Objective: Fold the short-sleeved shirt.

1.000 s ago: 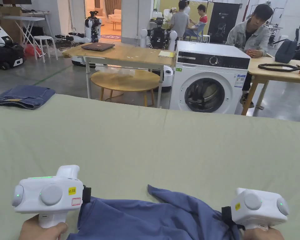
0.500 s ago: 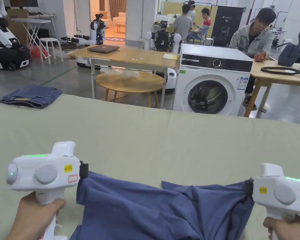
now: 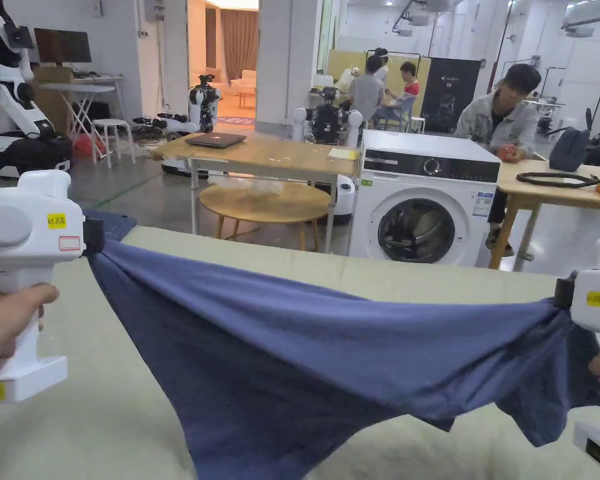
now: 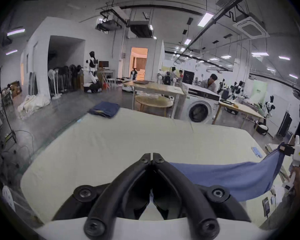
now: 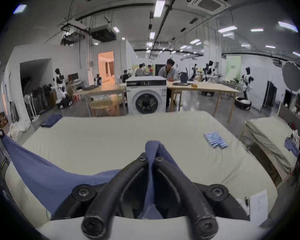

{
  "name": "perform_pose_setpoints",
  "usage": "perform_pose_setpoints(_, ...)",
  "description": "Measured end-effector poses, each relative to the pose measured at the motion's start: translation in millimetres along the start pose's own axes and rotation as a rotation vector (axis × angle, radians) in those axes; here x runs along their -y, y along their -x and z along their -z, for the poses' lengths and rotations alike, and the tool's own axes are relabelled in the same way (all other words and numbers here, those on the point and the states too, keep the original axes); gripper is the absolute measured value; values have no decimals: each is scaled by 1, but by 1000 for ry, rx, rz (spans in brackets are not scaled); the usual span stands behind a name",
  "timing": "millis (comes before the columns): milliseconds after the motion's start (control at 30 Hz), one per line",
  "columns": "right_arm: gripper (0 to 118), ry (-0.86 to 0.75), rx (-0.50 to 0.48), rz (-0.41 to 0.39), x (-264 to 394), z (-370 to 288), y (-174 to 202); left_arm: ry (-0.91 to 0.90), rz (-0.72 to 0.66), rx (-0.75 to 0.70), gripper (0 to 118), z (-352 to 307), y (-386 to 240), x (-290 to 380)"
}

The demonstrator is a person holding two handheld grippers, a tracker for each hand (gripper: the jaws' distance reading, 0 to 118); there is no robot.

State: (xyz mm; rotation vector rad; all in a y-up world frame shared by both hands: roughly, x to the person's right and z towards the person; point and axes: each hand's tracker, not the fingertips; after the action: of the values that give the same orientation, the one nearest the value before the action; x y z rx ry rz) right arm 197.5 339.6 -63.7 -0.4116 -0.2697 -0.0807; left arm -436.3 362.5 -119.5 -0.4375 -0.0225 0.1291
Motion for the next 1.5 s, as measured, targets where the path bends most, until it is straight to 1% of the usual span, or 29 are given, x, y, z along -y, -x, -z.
perform_pose_setpoints(67, 0, -26, -3, 18, -16, -3, -1, -8, 3, -4, 0, 0, 5, -16)
perform_pose_setpoints(333, 0, -99, -31, 18, -65, -8, 23, -61, 11, -55, 0, 12, 0, -65)
perform_pose_setpoints(533, 0, -159, -27, -17, -81, 4, 38, -101, -6, -73, 0, 22, 4, -89)
perform_pose_setpoints(633, 0, -165, -17, -46, -75, 10, 43, -94, 13, -81, 0, 26, 4, -81)
perform_pose_setpoints(767, 0, -138, -10, -95, -45, 24, 45, -55, 24, -78, 0, 34, 8, -44)
perform_pose_setpoints(800, 0, -108, -2, -122, -33, 27, 46, -38, 20, -67, 0, 40, 12, -31)
perform_pose_setpoints(967, 0, -28, 6, -173, 34, 33, 44, 41, 28, -53, 0, 39, 20, 49)
perform_pose_setpoints(1200, 0, 98, 27, -203, 137, 15, 29, 160, -4, -34, 0, 14, 36, 164)
perform_pose_setpoints(1333, 0, 142, 46, -203, 179, -5, 21, 187, -14, -32, 0, -12, 42, 208)
perform_pose_setpoints(1433, 0, 161, 59, -221, 204, -18, 16, 215, -17, -37, 0, -27, 47, 235)
perform_pose_setpoints(1500, 0, 182, 58, -212, 214, -23, 10, 231, -30, -45, 0, -34, 50, 248)
